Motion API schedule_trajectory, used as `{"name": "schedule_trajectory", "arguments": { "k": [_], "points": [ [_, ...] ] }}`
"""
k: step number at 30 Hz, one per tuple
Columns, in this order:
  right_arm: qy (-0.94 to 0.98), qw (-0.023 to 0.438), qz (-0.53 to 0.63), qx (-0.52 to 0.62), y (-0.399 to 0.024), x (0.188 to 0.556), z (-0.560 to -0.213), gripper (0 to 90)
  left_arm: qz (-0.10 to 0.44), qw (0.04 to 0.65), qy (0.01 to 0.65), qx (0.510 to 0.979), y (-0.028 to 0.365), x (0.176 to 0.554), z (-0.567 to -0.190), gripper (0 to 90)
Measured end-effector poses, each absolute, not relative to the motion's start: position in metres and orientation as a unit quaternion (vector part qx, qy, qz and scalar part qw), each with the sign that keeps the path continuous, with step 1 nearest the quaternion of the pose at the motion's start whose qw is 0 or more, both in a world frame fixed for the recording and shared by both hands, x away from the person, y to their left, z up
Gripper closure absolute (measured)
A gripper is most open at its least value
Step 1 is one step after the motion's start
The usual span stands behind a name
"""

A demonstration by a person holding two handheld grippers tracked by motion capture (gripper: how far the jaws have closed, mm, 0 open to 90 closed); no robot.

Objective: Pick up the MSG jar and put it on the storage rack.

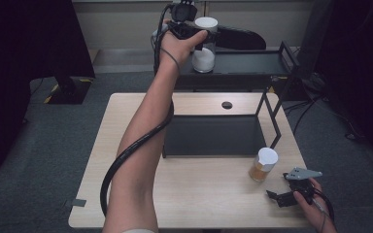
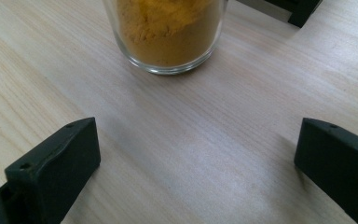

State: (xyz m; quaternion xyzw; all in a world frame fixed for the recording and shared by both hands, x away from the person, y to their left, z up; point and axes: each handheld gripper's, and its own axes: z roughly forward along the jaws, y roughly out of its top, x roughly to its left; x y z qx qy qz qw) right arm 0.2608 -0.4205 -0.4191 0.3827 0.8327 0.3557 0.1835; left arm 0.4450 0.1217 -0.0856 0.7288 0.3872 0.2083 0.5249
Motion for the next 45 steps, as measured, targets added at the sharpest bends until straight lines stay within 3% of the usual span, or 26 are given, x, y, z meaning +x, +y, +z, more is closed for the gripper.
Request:
{"name": "schedule_trajectory", "arguments": {
  "k": [6,15,45],
  "points": [
    [0.833,0.184,0.356,0.383,-0.420,0.261,-0.419,0.0,0.203,0.526,0.398,0.723,0.127,0.439,-0.087,3.7],
    [0.833,0.184,0.356,0.383,-0.420,0.261,-0.419,0.0,0.200,0.529,0.398,0.722,0.135,0.430,-0.092,0.7],
    [0.832,0.184,0.356,0.383,-0.420,0.261,-0.419,0.0,0.164,0.549,0.348,0.741,0.155,0.394,-0.126,0.5]
  ]
}}
